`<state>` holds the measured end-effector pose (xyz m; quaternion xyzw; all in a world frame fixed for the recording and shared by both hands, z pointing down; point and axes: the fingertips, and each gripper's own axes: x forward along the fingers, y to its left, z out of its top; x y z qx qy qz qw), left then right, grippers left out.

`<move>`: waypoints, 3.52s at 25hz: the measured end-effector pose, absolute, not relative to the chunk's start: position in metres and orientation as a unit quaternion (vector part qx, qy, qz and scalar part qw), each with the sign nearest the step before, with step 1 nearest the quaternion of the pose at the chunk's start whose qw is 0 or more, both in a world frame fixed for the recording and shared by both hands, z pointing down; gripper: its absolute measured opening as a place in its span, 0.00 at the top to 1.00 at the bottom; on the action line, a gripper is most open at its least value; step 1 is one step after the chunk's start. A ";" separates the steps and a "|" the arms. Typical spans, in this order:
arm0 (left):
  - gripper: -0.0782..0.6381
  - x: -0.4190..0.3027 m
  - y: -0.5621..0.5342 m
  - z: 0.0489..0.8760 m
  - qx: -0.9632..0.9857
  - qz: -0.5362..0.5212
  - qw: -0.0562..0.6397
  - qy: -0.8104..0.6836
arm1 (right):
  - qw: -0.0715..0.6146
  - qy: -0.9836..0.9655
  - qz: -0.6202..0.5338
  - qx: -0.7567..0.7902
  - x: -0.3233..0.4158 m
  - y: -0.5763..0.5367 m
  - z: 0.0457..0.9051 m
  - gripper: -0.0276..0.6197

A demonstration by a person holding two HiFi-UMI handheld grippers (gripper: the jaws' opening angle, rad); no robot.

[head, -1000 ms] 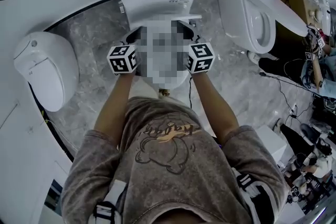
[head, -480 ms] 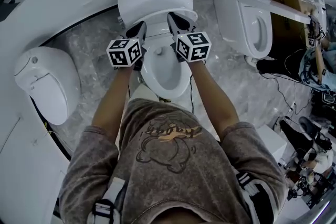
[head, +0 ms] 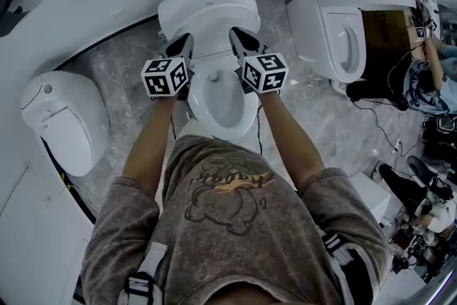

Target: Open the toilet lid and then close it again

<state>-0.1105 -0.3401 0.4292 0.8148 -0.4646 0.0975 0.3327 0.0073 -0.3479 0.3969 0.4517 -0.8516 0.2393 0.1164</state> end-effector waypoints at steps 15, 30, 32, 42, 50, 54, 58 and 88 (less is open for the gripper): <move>0.60 -0.106 -0.346 0.385 0.835 0.091 0.252 -0.480 | 0.076 -0.855 0.226 0.461 0.021 -0.362 0.373 0.50; 0.57 -0.092 -0.395 0.412 0.847 0.113 0.259 -0.451 | 0.127 -0.868 0.255 0.408 0.018 -0.428 0.397 0.50; 0.57 -0.090 -0.396 0.418 0.848 0.116 0.264 -0.444 | 0.138 -0.868 0.258 0.402 0.013 -0.427 0.404 0.50; 0.57 -0.085 -0.377 0.416 0.850 0.095 0.288 -0.431 | 0.138 -0.866 0.272 0.396 0.014 -0.409 0.401 0.50; 0.57 -0.069 -0.315 0.406 0.842 0.075 0.302 -0.441 | 0.078 -0.870 0.293 0.388 0.037 -0.345 0.386 0.50; 0.57 -0.063 -0.272 0.406 0.826 0.066 0.308 -0.467 | 0.079 -0.880 0.288 0.371 0.045 -0.297 0.386 0.50; 0.57 -0.053 -0.233 0.413 0.808 0.062 0.300 -0.503 | 0.096 -0.886 0.280 0.356 0.055 -0.254 0.394 0.50; 0.58 -0.001 0.040 0.613 0.773 0.203 0.423 -0.427 | 0.244 -0.829 0.372 0.339 0.090 0.009 0.610 0.50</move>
